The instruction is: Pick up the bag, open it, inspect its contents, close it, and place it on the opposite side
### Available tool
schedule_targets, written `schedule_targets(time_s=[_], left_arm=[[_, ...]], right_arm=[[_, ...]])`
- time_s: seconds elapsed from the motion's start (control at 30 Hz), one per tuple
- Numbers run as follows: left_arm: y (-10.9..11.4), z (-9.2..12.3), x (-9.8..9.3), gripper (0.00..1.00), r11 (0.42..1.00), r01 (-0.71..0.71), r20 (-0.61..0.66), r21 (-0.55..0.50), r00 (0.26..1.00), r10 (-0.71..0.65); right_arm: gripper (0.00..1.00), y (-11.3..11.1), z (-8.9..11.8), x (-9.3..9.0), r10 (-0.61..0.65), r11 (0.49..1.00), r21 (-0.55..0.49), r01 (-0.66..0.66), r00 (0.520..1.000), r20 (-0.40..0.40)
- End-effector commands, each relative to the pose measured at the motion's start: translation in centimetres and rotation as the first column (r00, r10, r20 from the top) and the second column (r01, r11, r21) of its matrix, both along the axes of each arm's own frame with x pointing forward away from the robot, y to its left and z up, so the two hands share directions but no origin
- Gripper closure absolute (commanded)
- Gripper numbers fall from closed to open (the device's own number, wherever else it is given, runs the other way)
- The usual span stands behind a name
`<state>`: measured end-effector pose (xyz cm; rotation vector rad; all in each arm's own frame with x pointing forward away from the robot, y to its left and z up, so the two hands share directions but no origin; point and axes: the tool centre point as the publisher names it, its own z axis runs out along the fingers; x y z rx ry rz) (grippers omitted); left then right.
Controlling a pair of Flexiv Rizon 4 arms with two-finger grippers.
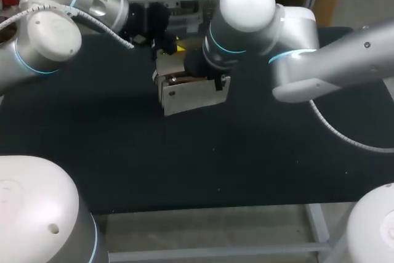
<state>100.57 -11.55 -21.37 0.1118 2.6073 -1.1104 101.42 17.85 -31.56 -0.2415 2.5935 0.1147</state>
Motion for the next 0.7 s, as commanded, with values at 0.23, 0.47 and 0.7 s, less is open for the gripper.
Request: schedule_targets(time_s=[0.23, 0.47, 0.7], left_arm=[[0.1, -0.1, -0.2, 1.0, 1.0, 0.015, 0.004, -0.012, 1.0, -0.015], [0.2, -0.2, -0.3, 1.0, 1.0, 0.018, 0.019, -0.013, 1.0, -0.018], [0.3, -0.3, -0.4, 1.0, 1.0, 0.028, 0.029, -0.012, 0.999, -0.027]], right_arm=[[1.0, 0.9, -1.6, 0.0, 0.036, 0.999, -0.017, -0.037, 0.997, -0.07], [1.0, 1.1, -2.4, -1.2, 0.074, 0.995, -0.064, -0.083, 0.988, -0.136], [0.69, 0.8, -3.4, -1.4, 0.07, 0.994, -0.07, -0.084, 0.98, -0.189]])
